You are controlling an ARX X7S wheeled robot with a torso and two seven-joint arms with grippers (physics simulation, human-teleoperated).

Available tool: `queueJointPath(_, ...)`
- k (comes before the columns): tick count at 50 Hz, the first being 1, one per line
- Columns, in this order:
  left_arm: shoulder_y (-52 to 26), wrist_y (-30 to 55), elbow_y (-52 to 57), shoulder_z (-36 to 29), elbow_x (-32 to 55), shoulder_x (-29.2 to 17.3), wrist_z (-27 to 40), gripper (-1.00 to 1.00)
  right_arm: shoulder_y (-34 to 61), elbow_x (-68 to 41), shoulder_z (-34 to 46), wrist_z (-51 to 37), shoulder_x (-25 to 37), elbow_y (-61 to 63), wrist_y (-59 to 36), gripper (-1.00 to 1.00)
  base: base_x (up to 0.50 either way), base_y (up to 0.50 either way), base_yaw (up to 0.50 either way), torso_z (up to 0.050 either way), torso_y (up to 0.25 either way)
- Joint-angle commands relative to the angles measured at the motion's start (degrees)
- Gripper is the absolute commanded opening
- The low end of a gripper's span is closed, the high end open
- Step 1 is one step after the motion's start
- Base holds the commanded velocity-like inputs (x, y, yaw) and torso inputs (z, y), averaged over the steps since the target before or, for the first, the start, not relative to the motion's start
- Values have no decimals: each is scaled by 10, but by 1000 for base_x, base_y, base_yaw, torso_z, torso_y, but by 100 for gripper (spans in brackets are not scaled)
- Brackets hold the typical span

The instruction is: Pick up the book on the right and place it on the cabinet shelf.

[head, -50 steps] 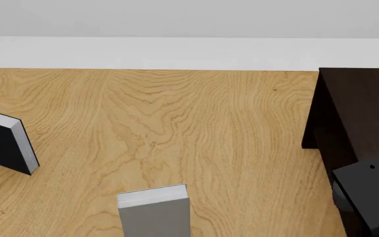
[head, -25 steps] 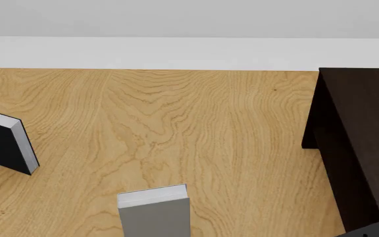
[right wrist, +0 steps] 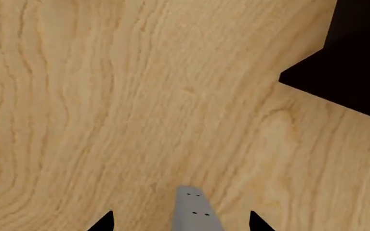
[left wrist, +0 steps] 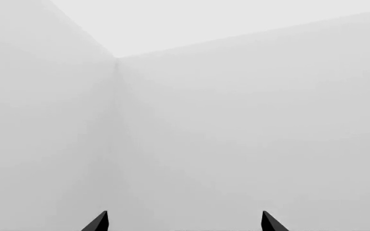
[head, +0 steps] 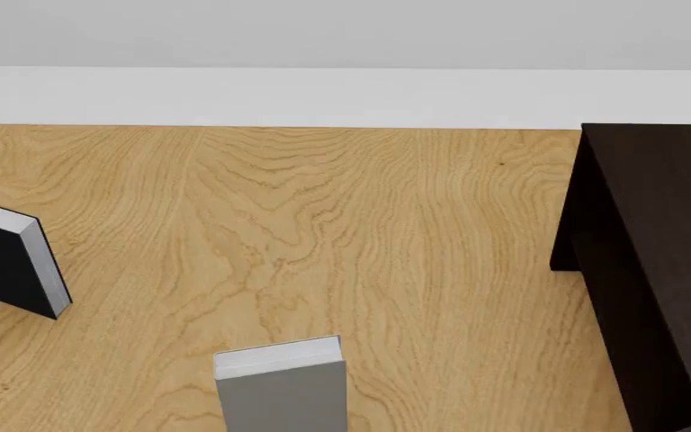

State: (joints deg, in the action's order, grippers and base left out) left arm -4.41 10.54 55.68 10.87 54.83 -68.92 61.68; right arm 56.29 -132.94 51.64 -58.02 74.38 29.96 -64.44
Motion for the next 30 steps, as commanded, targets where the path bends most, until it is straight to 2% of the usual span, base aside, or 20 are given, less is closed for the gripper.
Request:
queueJointPath(1, -15, 2, -4, -19, -3, 2, -1, 100, -24, 36, 6, 22, -4, -8, 4, 100, 0, 0, 0, 0, 0)
queueJointPath(30, -10, 3, -7, -19, -9, 7, -4, 100, -67, 88, 16, 56, 9, -10, 19, 100, 0, 0, 0, 0, 0)
